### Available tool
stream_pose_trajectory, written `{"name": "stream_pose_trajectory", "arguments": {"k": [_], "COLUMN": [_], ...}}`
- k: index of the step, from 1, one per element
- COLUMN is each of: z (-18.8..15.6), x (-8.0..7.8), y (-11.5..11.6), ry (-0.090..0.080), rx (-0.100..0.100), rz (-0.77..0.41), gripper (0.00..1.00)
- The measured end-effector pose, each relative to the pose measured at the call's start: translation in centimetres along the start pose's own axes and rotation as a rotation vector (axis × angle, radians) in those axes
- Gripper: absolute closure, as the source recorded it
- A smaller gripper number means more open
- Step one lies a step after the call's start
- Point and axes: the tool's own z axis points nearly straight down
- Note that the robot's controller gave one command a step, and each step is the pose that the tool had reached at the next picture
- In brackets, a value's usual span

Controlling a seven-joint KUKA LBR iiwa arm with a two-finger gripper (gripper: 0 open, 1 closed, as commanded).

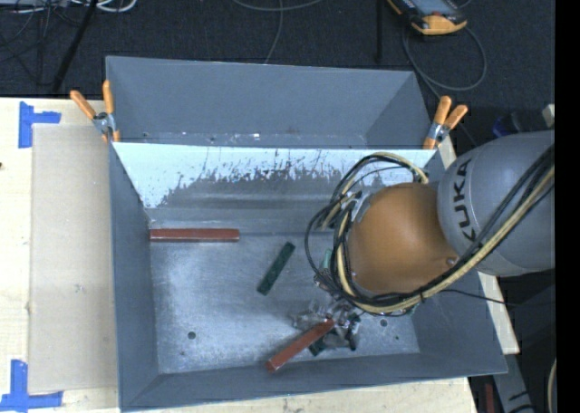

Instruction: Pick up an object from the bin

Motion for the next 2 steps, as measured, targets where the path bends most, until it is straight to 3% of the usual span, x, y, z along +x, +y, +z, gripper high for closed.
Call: {"name": "stream_pose_trajectory", "arguments": {"k": [1, 2], "z": [-11.3, -18.7], "x": [-0.7, -1.4], "y": [0.4, -0.5], "ry": [0.004, 0.003], "rx": [-0.003, -0.002], "rz": [-0.032, -0.023], "gripper": [1.0, 1.0]}}
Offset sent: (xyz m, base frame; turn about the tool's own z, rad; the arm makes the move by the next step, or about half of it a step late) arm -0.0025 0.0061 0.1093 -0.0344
